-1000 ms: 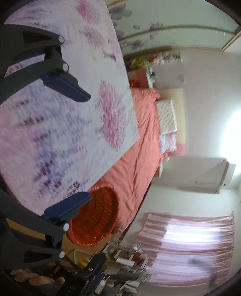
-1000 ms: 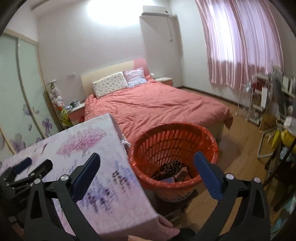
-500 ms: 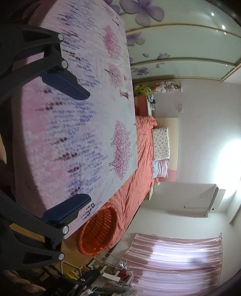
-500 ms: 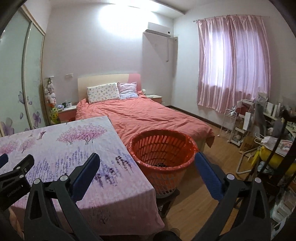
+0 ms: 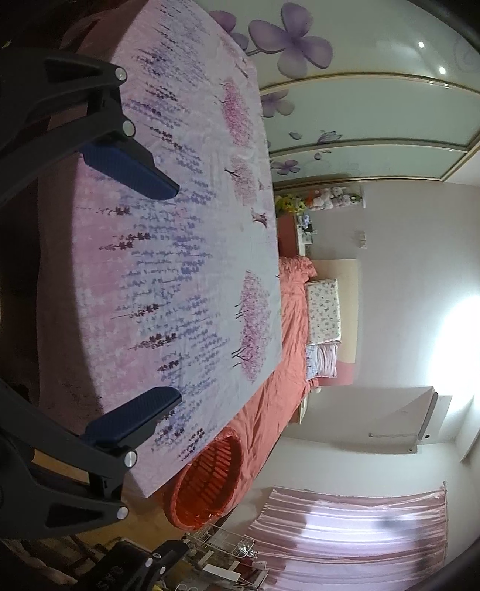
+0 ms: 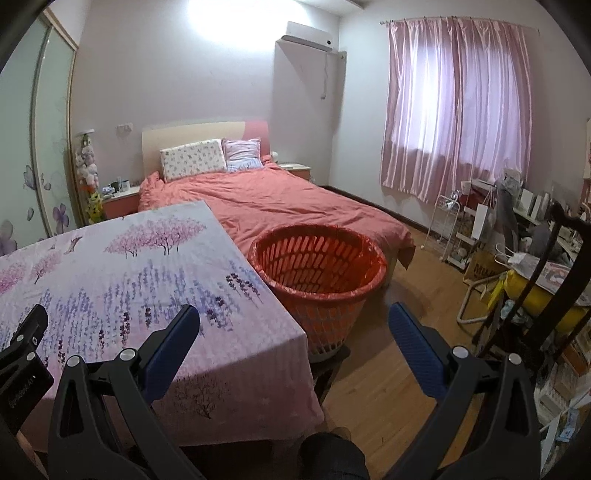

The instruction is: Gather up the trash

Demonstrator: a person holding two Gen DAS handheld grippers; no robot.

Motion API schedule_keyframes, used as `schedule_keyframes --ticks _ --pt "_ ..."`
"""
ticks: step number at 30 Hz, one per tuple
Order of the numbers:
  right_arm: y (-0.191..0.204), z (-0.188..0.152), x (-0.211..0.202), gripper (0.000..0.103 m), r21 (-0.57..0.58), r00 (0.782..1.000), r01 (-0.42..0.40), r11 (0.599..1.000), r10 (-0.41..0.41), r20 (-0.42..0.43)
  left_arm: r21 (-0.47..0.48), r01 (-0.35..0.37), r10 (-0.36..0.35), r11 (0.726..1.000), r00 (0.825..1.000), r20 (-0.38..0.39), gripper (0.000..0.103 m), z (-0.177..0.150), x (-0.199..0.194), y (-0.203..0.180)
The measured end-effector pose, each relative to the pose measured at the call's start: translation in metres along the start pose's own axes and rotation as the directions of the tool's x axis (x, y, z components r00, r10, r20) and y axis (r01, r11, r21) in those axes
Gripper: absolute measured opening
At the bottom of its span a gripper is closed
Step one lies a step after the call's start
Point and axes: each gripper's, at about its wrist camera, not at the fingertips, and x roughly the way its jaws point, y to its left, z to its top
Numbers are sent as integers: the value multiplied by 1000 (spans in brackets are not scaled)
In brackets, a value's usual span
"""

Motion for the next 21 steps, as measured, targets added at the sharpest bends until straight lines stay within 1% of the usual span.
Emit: schedule_keyframes --ticks 8,14,16,21 --pt "-5 -5 2 101 15 999 48 999 -48 -22 -14 11 -11 1000 999 -31 99 -2 7 -1" --pt "-9 -5 3 101 24 998 65 998 -65 -22 -14 16 -16 1000 999 -51 99 -4 10 -4" --pt "-11 -4 3 101 27 998 62 998 -61 -20 -12 16 -16 1000 998 -54 99 -4 11 -5" --pt "-12 -4 3 101 37 999 19 999 -17 -31 -15 14 -15 1000 998 -59 99 -3 12 -6"
